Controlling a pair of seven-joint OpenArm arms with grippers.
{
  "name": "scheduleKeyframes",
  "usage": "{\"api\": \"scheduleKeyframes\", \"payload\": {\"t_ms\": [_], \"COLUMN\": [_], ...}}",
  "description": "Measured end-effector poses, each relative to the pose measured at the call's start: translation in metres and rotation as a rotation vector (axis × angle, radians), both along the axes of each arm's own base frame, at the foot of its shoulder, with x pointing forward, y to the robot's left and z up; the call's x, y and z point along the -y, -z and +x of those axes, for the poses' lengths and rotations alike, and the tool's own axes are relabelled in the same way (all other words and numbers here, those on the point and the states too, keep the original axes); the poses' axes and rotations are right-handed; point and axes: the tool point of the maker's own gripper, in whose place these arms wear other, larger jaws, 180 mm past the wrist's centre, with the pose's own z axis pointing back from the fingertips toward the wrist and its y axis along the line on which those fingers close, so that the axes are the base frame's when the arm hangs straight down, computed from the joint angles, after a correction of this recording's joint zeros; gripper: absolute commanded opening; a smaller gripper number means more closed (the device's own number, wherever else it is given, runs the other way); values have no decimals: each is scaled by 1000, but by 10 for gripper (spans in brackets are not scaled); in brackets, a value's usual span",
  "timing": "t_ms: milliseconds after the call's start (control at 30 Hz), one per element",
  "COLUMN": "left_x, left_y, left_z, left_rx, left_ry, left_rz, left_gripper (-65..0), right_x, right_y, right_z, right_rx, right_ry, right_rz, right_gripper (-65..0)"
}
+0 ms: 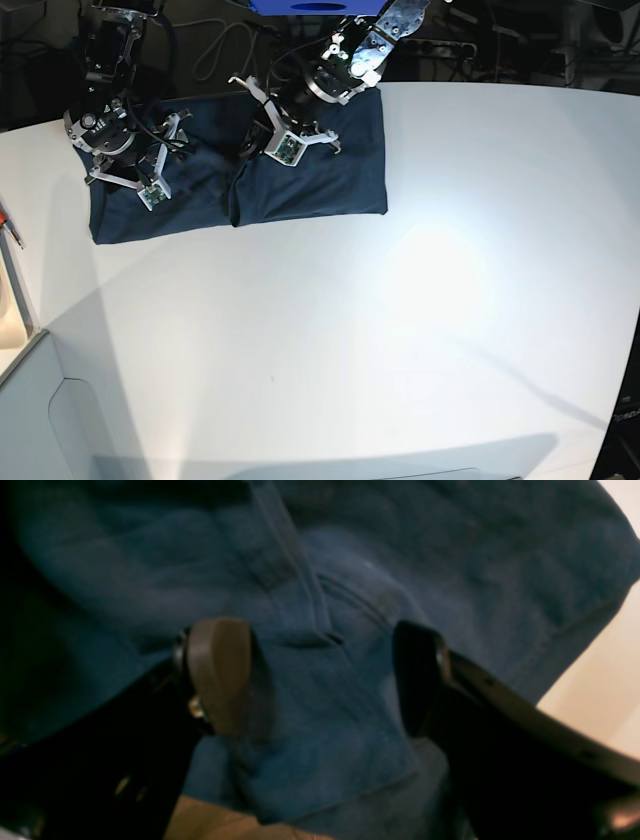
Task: Fold the T-shirt properly
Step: 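Release the folded half and raise the left gripper away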
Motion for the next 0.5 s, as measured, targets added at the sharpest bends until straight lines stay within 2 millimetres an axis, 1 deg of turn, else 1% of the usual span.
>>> {"api": "scheduleKeyframes", "payload": {"t_ms": [67, 100, 167, 233, 300, 400, 433, 500], "left_x": [-1, -1, 1, 3, 4, 1, -1, -17], "left_y": [5, 3, -12, -30, -47, -67, -72, -70], "left_z": [-5, -6, -1, 4, 6, 4, 4, 7], "left_rx": [-38, -40, -10, 26, 57, 83, 92, 95], "left_ry": [17, 20, 14, 10, 1, -15, -20, -44], "left_rz": [30, 30, 7, -26, -58, -92, -99, -89], "left_gripper": [-514, -472, -409, -370, -357, -358, -359, -359], "right_x": [0, 0, 0, 1, 1, 1, 1, 2], "right_y": [0, 0, 0, -2, -4, -4, -4, -7], "right_z": [0, 0, 0, 3, 8, 8, 8, 13], "right_rx": [0, 0, 1, 3, 16, 15, 12, 25], "right_ry": [0, 0, 0, 2, 1, 1, 2, 6], "right_rz": [0, 0, 1, -5, -5, -5, -8, -9], "right_gripper": [-226, -226, -226, -226, -226, -224, -224, -224]}}
